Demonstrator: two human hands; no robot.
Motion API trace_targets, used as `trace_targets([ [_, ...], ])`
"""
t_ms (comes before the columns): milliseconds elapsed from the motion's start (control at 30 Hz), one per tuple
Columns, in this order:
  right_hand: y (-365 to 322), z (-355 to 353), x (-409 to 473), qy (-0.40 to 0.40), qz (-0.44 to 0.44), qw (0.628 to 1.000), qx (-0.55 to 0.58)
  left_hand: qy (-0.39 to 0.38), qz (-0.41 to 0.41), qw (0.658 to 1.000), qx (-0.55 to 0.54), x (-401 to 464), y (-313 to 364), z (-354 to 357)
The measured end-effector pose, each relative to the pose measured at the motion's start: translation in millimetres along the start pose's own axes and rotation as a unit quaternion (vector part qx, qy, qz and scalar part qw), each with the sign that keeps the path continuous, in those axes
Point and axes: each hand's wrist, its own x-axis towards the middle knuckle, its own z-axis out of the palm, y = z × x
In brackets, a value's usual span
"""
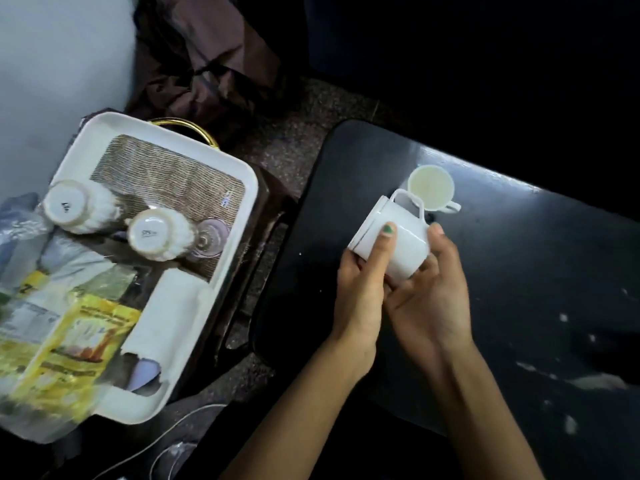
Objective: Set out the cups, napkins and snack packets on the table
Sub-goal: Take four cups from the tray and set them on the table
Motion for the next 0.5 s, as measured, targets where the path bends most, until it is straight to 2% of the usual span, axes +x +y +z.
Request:
trace_targets([
  [267,-19.6,-49.2,-12.2,0.033,0.010,0.997,-0.069,-0.027,0.084,0.995,0.054,-4.5,-22.0,24.1],
  [367,-26.7,-64.9,-13.6,0.087,-0.056,0.980,-0.169,-0.024,0.136,0.983,0.118,-6.8,-29.6,27.2],
  [433,-33.9,-73.3,-19.1,0.128,-0.170,0.926,-0.312,-0.026,0.154,0.976,0.152,-8.0,-34.5,27.8],
  [500,-43.0,-80.1,-26.2,0.092,-0.292,0.816,-0.490,-0.037,0.169,0.967,0.189,-8.8,-37.9,26.0],
])
